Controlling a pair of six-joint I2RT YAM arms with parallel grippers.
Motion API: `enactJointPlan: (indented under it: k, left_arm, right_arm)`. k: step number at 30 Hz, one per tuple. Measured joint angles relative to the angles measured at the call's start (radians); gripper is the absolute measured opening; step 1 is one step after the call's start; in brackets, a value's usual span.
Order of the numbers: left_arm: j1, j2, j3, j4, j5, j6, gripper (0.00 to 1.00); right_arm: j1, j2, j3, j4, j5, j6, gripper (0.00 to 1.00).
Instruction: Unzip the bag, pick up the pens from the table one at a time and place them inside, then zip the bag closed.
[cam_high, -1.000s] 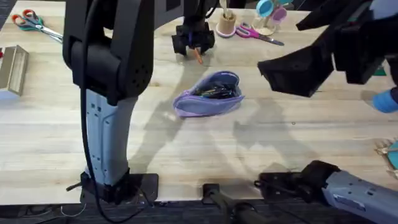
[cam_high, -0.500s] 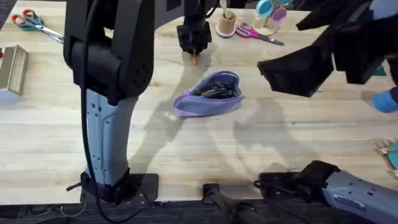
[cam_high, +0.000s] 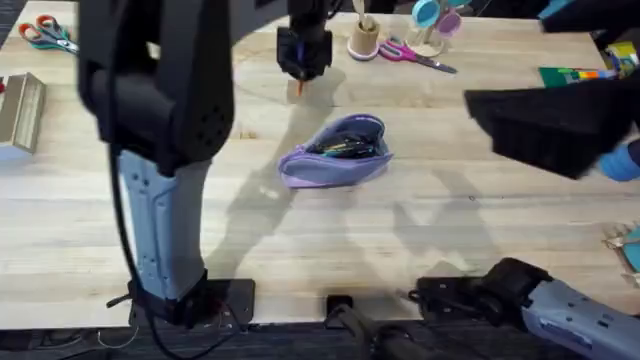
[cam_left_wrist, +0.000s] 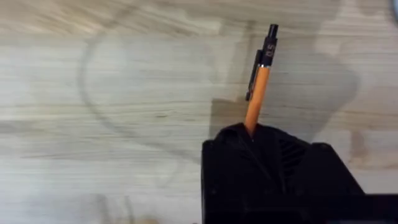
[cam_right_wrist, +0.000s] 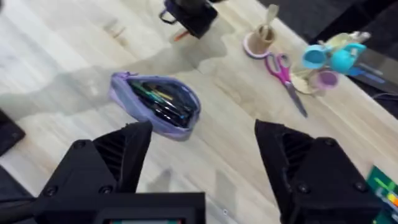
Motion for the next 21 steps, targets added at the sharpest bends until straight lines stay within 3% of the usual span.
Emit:
enactJointPlan:
  k: [8,21]
  left_arm:
    - [0.009,-0.158,-0.001,-0.008,0.019,0.098,0.044]
    - [0.009,-0.33,-0.01,-0.01,0.179,0.196,0.044]
  right_arm:
    - [0.0,-0.044,0.0,-0.001,0.065,0.0,0.996]
    - [0.0,-0.044,0.0,-0.001,0.07,0.0,0.995]
